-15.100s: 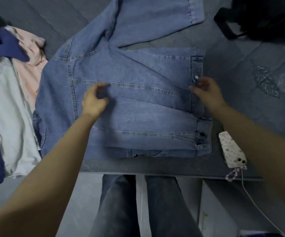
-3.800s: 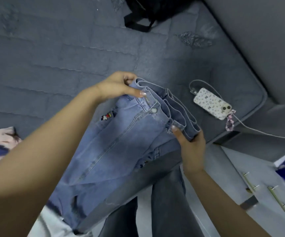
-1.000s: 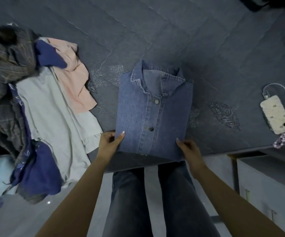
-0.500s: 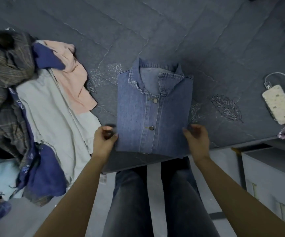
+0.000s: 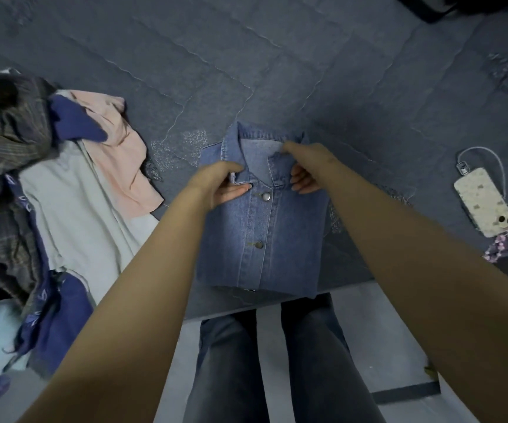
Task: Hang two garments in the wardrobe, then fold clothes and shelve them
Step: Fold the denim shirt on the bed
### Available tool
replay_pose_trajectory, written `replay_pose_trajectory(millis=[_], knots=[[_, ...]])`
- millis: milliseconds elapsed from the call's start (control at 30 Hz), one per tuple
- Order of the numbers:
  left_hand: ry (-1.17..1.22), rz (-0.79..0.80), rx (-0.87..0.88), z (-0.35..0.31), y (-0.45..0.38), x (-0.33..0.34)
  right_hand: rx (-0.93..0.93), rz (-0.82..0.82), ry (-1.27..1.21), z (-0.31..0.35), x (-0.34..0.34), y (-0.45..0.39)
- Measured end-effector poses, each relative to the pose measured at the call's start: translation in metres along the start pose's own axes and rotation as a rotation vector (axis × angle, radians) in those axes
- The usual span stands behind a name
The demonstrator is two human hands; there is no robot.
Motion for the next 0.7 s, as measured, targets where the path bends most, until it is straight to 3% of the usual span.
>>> replay_pose_trajectory(millis=[100, 267, 400, 467, 567, 700], knots=[[0.216, 0.109, 0.027, 0.014, 0.004, -0.008, 0.045, 0.068, -0.112, -0.013, -0.007, 0.008], [0.425, 0.141, 0.048, 0.034, 0.007, -0.009, -0.127, -0.087, -0.412, -0.040, -0.005, 0.014], [0.586, 0.250, -0.030, 0.048, 0.005, 0.003, -0.086, -0.005, -0.803, -0.064, 0.008, 0.019], [0.594, 0.207, -0.031, 0.057, 0.001, 0.007, -0.027, 0.049, -0.929, -0.072, 0.014, 0.019], [0.381, 0.081, 0.100, 0.063, -0.006, 0.007, -0.057, 0.019, -0.825, -0.069, 0.013, 0.017], [0.282, 0.107, 0.175, 0.048, -0.008, 0.003, -0.114, -0.100, -0.709, -0.051, 0.003, 0.004]])
Point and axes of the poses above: each hand's wrist, its own y-axis away from the middle knuckle, its own x-axis out of the palm, z = x × y, the point moved 1 cm from there along -y, towards the middle knuckle, and after that the axes turned 5 degrees about -x, right-handed, at the moved point
